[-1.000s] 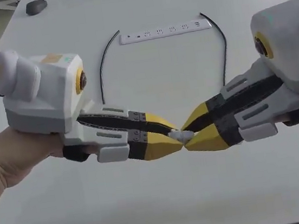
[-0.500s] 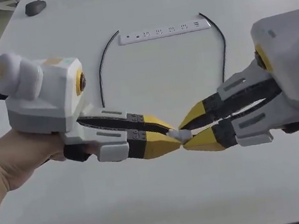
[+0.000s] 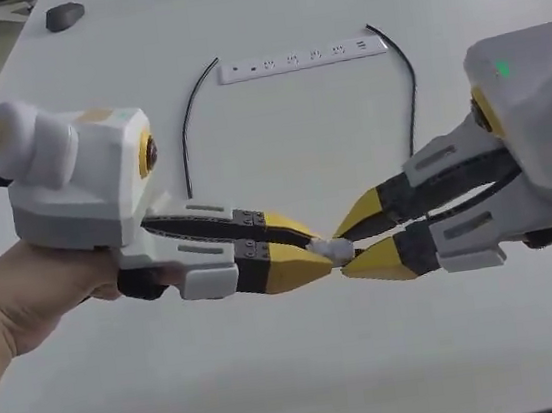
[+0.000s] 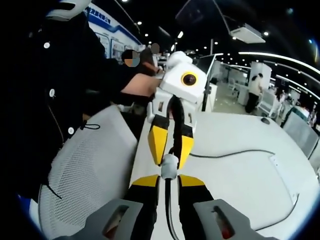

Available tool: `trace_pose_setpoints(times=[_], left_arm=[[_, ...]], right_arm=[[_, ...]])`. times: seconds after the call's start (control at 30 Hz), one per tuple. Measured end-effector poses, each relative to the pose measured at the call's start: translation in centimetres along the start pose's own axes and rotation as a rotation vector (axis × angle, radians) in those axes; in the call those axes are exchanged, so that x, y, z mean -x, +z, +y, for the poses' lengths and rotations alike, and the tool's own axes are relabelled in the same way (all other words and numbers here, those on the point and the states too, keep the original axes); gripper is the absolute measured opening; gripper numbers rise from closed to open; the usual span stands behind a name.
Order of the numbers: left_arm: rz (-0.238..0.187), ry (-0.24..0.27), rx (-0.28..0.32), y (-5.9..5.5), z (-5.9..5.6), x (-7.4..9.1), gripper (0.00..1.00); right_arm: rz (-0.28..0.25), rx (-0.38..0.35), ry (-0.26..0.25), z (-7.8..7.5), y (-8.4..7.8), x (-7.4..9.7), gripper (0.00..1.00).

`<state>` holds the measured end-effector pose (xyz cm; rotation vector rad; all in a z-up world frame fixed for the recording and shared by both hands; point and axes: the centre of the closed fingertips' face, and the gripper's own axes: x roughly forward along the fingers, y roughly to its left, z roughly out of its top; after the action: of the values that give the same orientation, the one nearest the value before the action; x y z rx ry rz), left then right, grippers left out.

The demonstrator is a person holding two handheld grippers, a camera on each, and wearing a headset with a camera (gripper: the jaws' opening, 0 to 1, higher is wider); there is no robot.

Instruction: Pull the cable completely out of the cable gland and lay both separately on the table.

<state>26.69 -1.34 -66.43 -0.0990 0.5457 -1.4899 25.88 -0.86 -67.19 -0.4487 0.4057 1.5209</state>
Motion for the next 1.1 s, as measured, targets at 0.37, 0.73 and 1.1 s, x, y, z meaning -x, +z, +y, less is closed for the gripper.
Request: trace_pose_setpoints(times=[0.37,0.73,1.1], left_arm=[[-0.01,0.026,-0.005,0.3,0.4,0.5,0.14],[-0.01,0.045,-0.036,0.5,0.4,0.4,0.14],[-0.014,0.06,-0.043,0.6,0.7,0.5,0.14]], right_arm=[[0.008,-0.039,-0.046,-0.6,-0.9,1.0,0.0],[0.027,-0.029,-0.094,-0.7,-1.2,1.1,0.0],[0.045,-0.094,-0.145,-0.7,-2.8,2.6,0.0]])
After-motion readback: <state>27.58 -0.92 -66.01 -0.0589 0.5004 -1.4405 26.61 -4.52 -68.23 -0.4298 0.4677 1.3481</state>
